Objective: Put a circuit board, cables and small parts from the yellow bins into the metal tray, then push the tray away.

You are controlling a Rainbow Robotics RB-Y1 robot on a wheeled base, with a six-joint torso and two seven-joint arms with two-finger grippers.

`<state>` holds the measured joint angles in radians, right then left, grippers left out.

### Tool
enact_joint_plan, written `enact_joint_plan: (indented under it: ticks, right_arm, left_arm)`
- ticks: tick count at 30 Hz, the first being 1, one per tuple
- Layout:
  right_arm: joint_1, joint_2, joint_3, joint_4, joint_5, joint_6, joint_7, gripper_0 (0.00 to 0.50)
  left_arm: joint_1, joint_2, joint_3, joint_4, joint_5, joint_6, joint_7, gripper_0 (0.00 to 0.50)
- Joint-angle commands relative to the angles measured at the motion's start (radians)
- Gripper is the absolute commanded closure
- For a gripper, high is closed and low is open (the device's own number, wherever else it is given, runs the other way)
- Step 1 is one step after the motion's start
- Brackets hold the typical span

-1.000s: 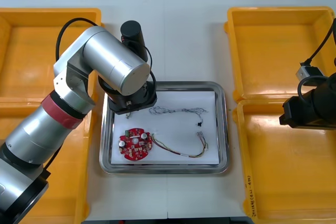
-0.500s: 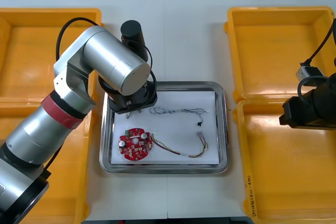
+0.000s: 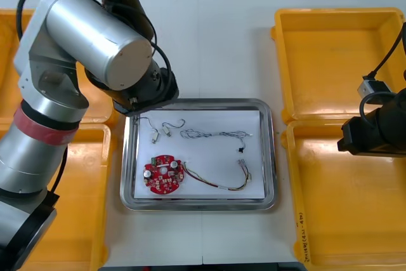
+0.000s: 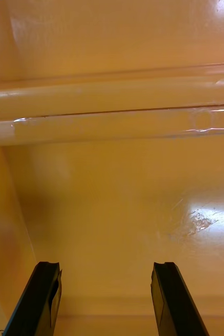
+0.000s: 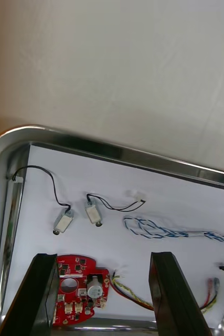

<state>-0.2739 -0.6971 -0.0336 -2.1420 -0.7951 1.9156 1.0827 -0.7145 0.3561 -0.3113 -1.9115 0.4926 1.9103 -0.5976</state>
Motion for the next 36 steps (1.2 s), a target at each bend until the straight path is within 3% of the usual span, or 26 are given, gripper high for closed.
enact_joint_plan:
  ticks: [1,15,22,30,36]
  right_arm:
    - [0.01,0.013,-0.034,-0.03,-0.001,0.004,-0.006,0.0]
    - [0.01,0.013,-0.034,-0.03,-0.001,0.004,-0.006,0.0]
    - [0.01,0.013,-0.034,-0.03,-0.001,0.004,-0.006,0.0]
    - [0.01,0.013,-0.034,-0.03,-0.001,0.004,-0.006,0.0]
    - [0.01,0.013,-0.034,-0.03,-0.001,0.004,-0.006,0.0]
  left_arm:
    - [-0.042,0.032,0.089,-0.08,0.02,0.01,-0.079,0.0]
    - [-0.08,0.192,0.189,-0.072,0.087,0.01,-0.111,0.0]
    - [-0.08,0.293,0.236,-0.004,0.162,0.01,-0.238,0.0]
    - [-0.077,0.48,0.259,0.075,0.346,0.01,-0.36,0.0]
    - [-0.063,0.58,0.261,0.1,0.434,0.01,-0.424,0.0]
